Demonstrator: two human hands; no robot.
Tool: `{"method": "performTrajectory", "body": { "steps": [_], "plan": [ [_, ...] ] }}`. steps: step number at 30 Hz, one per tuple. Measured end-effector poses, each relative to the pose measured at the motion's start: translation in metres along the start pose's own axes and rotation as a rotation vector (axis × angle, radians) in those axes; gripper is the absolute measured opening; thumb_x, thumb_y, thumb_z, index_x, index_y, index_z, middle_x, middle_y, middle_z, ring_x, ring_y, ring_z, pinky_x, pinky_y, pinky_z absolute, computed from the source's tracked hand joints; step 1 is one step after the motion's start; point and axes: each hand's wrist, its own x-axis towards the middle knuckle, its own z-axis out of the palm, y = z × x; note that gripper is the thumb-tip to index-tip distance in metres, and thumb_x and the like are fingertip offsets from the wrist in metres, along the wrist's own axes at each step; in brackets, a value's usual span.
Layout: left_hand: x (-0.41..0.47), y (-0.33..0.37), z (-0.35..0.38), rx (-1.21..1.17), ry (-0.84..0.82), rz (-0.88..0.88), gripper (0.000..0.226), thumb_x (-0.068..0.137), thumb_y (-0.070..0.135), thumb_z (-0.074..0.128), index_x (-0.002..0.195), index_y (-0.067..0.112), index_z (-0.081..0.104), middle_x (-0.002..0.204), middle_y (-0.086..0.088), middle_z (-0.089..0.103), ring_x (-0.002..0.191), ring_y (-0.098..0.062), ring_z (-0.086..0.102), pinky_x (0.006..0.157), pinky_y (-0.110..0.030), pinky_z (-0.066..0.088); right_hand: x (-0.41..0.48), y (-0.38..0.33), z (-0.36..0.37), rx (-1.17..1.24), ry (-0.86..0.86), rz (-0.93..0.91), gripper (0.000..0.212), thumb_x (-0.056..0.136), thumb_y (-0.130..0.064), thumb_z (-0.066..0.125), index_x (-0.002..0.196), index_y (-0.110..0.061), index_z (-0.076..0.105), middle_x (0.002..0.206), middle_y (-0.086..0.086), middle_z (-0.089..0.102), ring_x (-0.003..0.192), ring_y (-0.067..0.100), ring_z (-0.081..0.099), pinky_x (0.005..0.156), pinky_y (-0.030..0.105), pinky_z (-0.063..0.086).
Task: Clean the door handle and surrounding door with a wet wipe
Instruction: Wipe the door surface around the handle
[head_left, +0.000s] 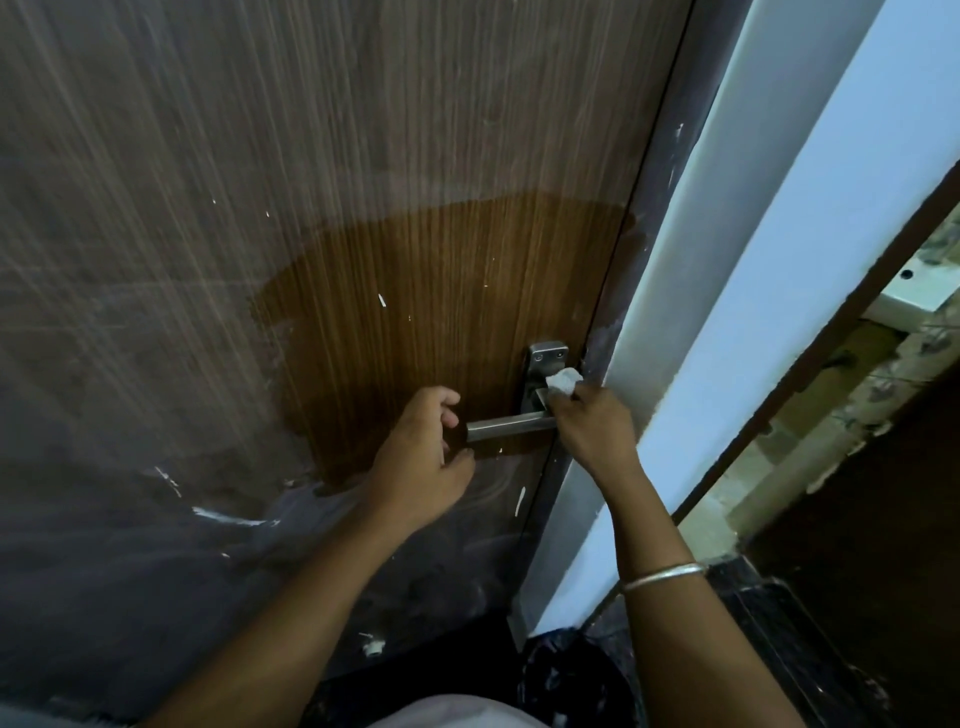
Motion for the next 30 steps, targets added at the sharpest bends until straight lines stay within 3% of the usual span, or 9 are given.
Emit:
{"method": "performTrajectory", "body": {
  "steps": [5,8,11,18,22,26,30],
  "plan": [
    [0.002,0.002,0.005,0.008,-0.019,0.033,0.054,0.08,0.01,0.066,0.127,0.016,0.04,0.106,0.004,0.048,0.071,-0.009,0.053,0.059,-0.021,0.046,-0.007,0.002,-0.004,-0.119,-0.079,0.036,0.04,0.098,-0.033,0.037,0.075,-0.008,0.057,0.074,0.008,0.056,0.074,0.027,0.057,0.052,0.025,0.034],
    [0.003,0.0,0.007,0.013,-0.012,0.025,0.053,0.08,0.009,0.066,0.126,0.017,0.04,0.106,0.005,0.048,0.069,-0.009,0.053,0.056,-0.018,0.043,-0.019,0.0,-0.003,-0.078,-0.004,0.053,0.045,0.099,-0.032,0.039,0.058,-0.015,0.047,0.069,0.008,0.056,0.063,0.023,0.055,0.06,0.025,0.038],
    [0.003,0.0,0.01,0.006,-0.003,0.024,0.054,0.079,0.009,0.066,0.126,0.017,0.04,0.104,0.005,0.047,0.068,-0.008,0.053,0.056,-0.017,0.041,-0.027,-0.005,0.001,-0.064,0.065,0.076,0.045,0.098,-0.032,0.04,0.056,-0.019,0.044,0.06,0.001,0.051,0.058,0.019,0.053,0.059,0.024,0.038],
    [0.002,0.001,0.012,0.041,0.019,0.013,0.057,0.077,0.008,0.068,0.127,0.015,0.04,0.109,0.003,0.048,0.069,-0.005,0.051,0.056,-0.014,0.036,-0.049,-0.032,0.021,-0.04,0.025,-0.114,0.035,0.097,-0.032,0.043,0.084,-0.008,0.065,0.071,0.003,0.055,0.063,0.016,0.054,0.06,0.021,0.036],
    [-0.004,-0.004,0.007,0.033,0.028,-0.003,0.057,0.077,0.011,0.069,0.127,0.016,0.041,0.109,0.005,0.047,0.067,-0.002,0.05,0.054,-0.012,0.035,-0.038,-0.025,-0.002,-0.09,0.262,-0.15,0.031,0.096,-0.031,0.047,0.092,-0.006,0.065,0.079,0.005,0.056,0.059,0.012,0.048,0.049,0.018,0.027],
    [-0.009,-0.01,0.002,0.02,0.03,-0.027,0.057,0.077,0.013,0.069,0.126,0.016,0.041,0.109,0.001,0.049,0.069,-0.003,0.05,0.055,-0.012,0.037,-0.019,-0.027,-0.021,-0.068,0.458,-0.133,0.022,0.092,-0.015,0.054,0.108,-0.001,0.06,0.112,0.017,0.055,0.092,0.031,0.057,0.072,0.028,0.043],
    [-0.013,-0.013,-0.002,0.01,0.037,-0.028,0.057,0.077,0.012,0.069,0.126,0.016,0.041,0.109,0.002,0.048,0.067,-0.004,0.051,0.055,-0.014,0.038,-0.008,-0.037,-0.008,-0.173,0.424,-0.317,0.026,0.085,-0.002,0.061,0.111,-0.001,0.061,0.108,0.02,0.062,0.092,0.036,0.06,0.075,0.034,0.05]
  ]
}}
